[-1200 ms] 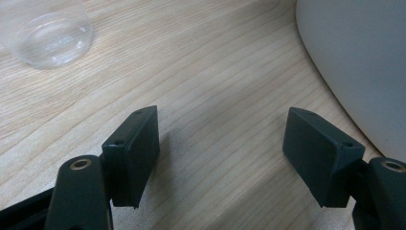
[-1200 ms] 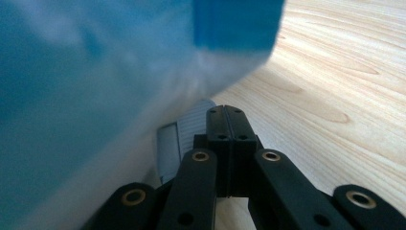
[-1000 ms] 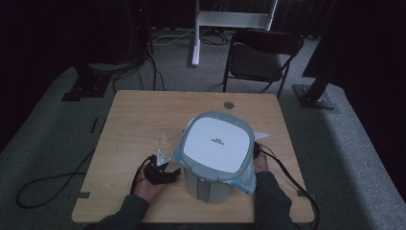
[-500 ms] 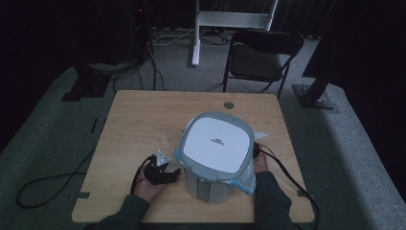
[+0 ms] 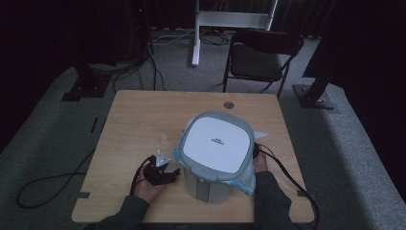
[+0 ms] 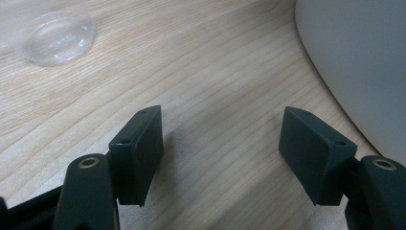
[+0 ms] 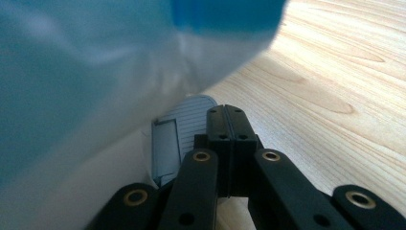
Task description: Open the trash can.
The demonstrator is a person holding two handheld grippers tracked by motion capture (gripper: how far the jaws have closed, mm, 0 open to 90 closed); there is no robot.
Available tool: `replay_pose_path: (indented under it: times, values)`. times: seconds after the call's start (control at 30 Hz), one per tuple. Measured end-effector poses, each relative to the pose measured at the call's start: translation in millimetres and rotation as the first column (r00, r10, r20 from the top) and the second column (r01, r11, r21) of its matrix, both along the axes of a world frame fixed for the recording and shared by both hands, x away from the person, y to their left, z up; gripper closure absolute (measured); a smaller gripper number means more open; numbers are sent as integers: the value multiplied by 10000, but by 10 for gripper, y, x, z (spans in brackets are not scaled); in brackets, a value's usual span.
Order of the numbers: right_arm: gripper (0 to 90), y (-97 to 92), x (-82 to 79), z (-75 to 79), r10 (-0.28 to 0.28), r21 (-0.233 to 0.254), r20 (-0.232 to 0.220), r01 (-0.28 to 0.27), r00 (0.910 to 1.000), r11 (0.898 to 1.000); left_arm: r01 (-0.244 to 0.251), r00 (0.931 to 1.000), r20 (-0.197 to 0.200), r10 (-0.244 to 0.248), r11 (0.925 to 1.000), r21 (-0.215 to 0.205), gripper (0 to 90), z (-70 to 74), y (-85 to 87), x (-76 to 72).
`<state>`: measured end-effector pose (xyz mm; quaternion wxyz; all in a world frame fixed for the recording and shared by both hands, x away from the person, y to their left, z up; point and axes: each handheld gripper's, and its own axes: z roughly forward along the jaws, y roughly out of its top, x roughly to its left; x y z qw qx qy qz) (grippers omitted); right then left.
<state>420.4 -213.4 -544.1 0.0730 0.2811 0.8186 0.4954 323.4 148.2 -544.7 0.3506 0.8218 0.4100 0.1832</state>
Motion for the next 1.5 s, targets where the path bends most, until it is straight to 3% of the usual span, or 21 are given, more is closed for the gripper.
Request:
replay_pose_path:
  times: [0.3, 0.57, 0.83, 1.3, 1.5]
  values:
    - [900, 11, -3, -1, 0, -180, 15, 0, 10000, 9998, -69, 10000, -9, 69, 10000, 19, 330, 1, 11, -9]
    - [900, 15, -4, -1, -7, -218, -10, 6, 10000, 9998, -432, 9985, 366, 418, 9984, 377, 367, 16, 59, -19]
    - [900, 17, -6, -1, -15, -256, 9, 16, 10000, 9997, -923, 9940, 608, 914, 9956, 131, 368, 72, 155, -14]
    - [900, 24, -20, -2, -30, -393, 71, 32, 10000, 9992, -1794, 9773, 1039, 1846, 9821, -579, 368, 239, 423, 18]
    - [900, 26, -27, -1, -51, -406, 72, 53, 10000, 9992, -2121, 9683, 1103, 2240, 9711, -1096, 368, 325, 570, 50]
